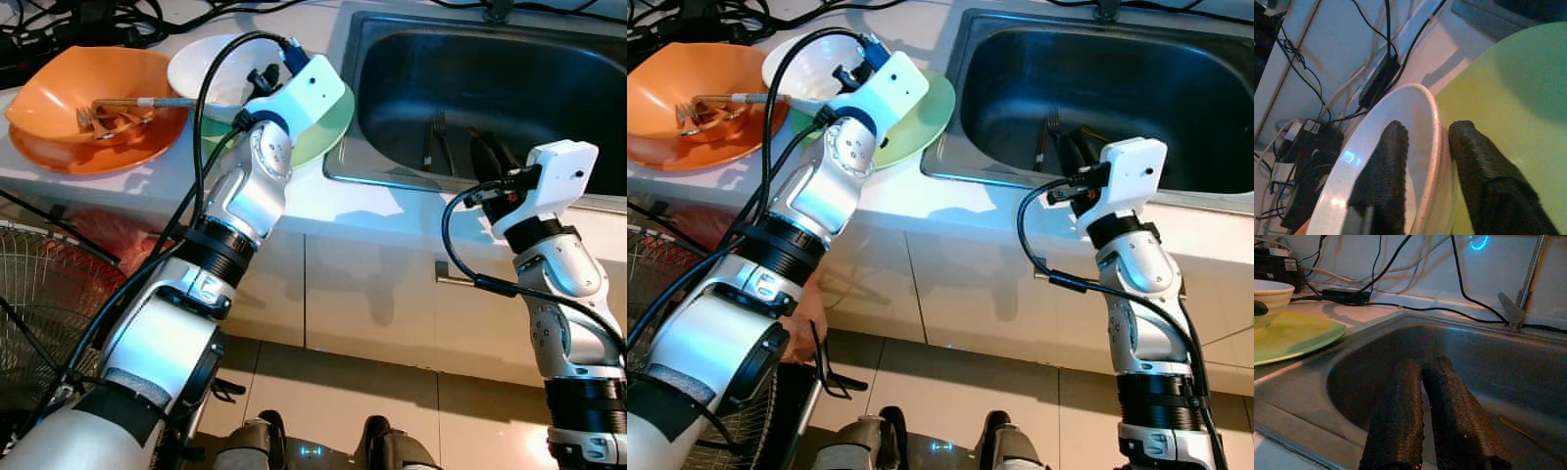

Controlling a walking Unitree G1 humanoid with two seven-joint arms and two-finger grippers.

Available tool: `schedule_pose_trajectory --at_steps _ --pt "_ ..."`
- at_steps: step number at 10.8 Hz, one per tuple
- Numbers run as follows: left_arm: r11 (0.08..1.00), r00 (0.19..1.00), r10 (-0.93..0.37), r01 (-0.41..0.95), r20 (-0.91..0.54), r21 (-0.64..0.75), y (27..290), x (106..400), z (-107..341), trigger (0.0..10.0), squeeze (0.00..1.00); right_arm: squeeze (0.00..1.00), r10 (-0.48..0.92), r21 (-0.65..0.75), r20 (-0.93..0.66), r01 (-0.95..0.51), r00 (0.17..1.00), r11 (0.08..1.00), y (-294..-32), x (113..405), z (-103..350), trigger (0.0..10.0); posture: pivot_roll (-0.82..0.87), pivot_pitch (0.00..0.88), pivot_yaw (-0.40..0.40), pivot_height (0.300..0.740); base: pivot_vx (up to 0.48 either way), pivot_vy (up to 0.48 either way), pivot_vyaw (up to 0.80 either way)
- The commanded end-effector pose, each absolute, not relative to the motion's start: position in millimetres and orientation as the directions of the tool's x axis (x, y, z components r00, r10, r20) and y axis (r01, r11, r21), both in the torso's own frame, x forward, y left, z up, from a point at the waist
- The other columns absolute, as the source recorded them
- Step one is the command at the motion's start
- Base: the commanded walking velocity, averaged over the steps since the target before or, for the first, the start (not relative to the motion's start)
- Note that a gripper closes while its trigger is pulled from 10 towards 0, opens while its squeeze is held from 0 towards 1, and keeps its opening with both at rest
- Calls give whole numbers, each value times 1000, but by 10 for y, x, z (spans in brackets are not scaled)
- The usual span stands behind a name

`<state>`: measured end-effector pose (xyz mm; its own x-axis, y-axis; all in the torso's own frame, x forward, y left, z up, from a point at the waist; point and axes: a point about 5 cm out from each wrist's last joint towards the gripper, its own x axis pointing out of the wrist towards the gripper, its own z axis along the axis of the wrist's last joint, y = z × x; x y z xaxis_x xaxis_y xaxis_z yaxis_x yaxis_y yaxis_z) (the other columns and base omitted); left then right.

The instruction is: Kitchen organization

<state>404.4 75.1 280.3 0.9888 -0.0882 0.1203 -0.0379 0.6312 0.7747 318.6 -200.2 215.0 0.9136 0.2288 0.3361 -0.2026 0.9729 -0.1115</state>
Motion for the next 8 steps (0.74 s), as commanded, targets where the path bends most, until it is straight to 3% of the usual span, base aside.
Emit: schedule_pose_trajectory --at_steps 1,8 --pt "630 986 -117 -21 121 777 701 4019 2812 0 0 0 231 -122 336 -201 913 972 -2005 3191 2156 10000 28 205 2 740 0 0 0" --pt "615 983 -143 -5 117 789 650 4008 2810 0 0 0 230 -122 335 -200 914 972 -2014 3193 2153 10000 26 203 0 740 0 0 0"
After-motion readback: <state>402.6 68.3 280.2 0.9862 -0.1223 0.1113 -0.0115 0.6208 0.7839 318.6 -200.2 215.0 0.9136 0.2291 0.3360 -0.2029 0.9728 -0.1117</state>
